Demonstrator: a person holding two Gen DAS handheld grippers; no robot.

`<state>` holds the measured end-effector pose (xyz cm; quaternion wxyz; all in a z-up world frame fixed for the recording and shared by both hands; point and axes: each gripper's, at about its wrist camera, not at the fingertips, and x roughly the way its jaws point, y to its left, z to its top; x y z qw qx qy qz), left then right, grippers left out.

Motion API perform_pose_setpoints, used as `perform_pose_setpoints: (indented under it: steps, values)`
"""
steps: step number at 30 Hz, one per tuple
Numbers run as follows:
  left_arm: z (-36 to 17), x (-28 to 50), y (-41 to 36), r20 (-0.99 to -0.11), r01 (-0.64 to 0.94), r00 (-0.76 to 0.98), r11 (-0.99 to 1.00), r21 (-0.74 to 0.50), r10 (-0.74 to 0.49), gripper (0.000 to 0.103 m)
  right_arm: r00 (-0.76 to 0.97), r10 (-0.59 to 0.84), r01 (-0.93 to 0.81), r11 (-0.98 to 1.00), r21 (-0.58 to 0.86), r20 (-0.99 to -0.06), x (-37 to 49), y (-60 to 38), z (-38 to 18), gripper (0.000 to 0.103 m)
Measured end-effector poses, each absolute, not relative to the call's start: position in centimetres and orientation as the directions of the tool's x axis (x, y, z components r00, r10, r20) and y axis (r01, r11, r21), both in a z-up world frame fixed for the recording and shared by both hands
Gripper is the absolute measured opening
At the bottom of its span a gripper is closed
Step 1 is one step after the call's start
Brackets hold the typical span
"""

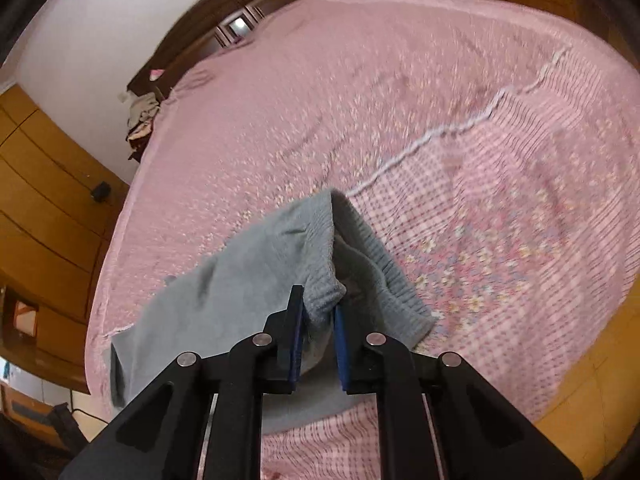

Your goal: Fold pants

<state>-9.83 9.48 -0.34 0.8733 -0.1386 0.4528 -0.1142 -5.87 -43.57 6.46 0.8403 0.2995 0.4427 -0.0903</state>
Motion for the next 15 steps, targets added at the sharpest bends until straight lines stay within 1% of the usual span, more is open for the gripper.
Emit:
perform_pose_setpoints:
  steps: [5, 9, 12, 15]
  values:
    - [0.2, -11.4, 9.1, -0.768, 0.083, 0.553, 0.938, -0.337, -0.325, 0.006, 0.566, 0.115, 0.431, 0.802, 0.412, -0.816, -6.2, -43.6, 5.3, 0.015]
    - [-1.2, -11.6, 8.5, -0.797, 0.080, 0.522, 0.948, -0.309, -0.304, 0.006, 0.536, 0.119, 0.461, 0.788, 0.408, -0.835, -6.4, -44.0, 3.0, 0.015]
    - [-2.5, -11.0, 8.7, -0.815, 0.057, 0.491, 0.945, -0.322, -0.307, 0.007, 0.491, 0.088, 0.463, 0.816, 0.346, -0.866, -6.0, -43.5, 1.4, 0.015]
    - [-2.5, -10.7, 9.2, -0.815, 0.046, 0.475, 0.934, -0.354, -0.332, 0.009, 0.458, 0.054, 0.433, 0.858, 0.275, -0.887, -5.8, -42.8, 0.8, 0.015]
